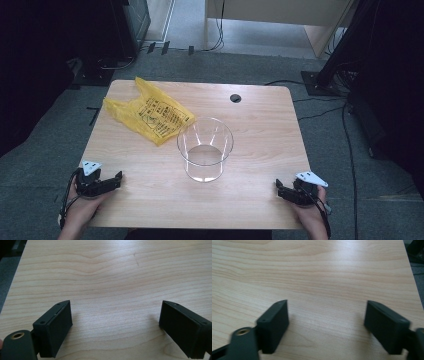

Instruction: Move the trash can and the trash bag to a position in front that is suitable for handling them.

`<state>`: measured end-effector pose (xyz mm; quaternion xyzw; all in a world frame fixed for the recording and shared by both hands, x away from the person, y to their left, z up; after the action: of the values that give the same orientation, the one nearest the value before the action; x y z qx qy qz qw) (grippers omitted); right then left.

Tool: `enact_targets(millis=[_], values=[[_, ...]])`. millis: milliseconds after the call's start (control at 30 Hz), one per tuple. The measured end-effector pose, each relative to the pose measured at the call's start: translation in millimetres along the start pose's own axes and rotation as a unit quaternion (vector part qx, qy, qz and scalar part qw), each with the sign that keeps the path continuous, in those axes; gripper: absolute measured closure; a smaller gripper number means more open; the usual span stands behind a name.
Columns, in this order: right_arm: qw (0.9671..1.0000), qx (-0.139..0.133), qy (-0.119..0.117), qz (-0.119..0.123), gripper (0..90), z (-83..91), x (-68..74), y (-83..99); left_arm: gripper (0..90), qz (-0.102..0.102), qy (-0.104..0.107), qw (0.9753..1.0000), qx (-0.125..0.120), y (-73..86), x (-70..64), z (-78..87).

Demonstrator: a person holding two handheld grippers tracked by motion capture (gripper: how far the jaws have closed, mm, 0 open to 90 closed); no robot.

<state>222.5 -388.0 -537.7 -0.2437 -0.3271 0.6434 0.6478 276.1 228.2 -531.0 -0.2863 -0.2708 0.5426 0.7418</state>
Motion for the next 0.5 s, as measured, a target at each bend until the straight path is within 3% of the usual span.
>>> enact_targets(millis=[67, 100, 133, 167, 233, 267, 333, 367, 400, 433, 467, 500], values=[[0.9997, -0.013, 0.016, 0.015, 32.1, 1.3, 3.4, -0.1, 11.2, 0.001, -0.002, 1.0000, -0.001, -0.5, -0.5, -0.2], [0.9997, -0.013, 0.016, 0.015, 32.1, 1.3, 3.4, -0.1, 12.7, 0.001, -0.002, 1.0000, -0.001, -0.5, -0.5, -0.2], [0.9990, -0.024, 0.028, 0.023, 39.9, 3.5, 8.5, -2.2, 12.9, 0.001, -0.003, 1.0000, 0.001, -1.2, -0.9, -0.2], [0.9990, -0.024, 0.028, 0.023, 39.9, 3.5, 8.5, -2.2, 13.2, 0.001, -0.003, 1.0000, 0.001, -1.2, -0.9, -0.2], [0.9990, -0.040, 0.017, 0.014, 45.1, 5.6, 14.1, -6.6, 17.2, 0.004, -0.005, 1.0000, 0.006, -3.2, -1.6, 0.4], [0.9985, -0.055, 0.002, 0.008, 49.4, 6.7, 21.1, -11.1, 24.5, 0.007, -0.012, 0.9999, 0.006, -5.9, -3.1, 2.7], [0.9981, -0.058, -0.019, -0.006, 50.9, 4.6, 30.3, -17.8, 31.1, -0.008, -0.019, 0.9997, -0.009, -10.2, -7.9, 4.0], [0.9981, -0.058, -0.019, -0.006, 50.9, 4.6, 30.3, -17.8, 31.6, -0.008, -0.019, 0.9997, -0.009, -10.2, -7.9, 4.0], [0.9972, -0.067, -0.033, 0.006, 52.6, 1.2, 45.1, -26.3, 32.0, -0.010, -0.016, 0.9997, -0.017, -15.9, -14.6, 3.5], [0.9972, -0.067, -0.033, 0.006, 52.6, 1.2, 45.1, -26.3, 32.3, -0.010, -0.016, 0.9997, -0.017, -15.9, -14.6, 3.5], [0.9960, -0.074, -0.049, 0.016, 53.4, -3.0, 61.9, -37.3, 32.6, -0.004, -0.006, 0.9996, -0.028, -21.5, -22.0, 3.2], [0.9960, -0.074, -0.049, 0.016, 53.4, -3.0, 61.9, -37.3, 32.7, -0.004, -0.006, 0.9996, -0.028, -21.5, -22.0, 3.2]])
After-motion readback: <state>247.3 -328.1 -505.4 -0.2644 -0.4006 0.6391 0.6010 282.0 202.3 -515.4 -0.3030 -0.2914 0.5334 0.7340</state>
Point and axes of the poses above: each handheld gripper's, and its own axes: z roughly backward along the jaws, y roughly out of its underside, x roughly to its left, the point moved 2 cm from there along -z, roughly forward along the jaws, and after that the axes turned 7 degrees about -z, right-handed, at the moved point
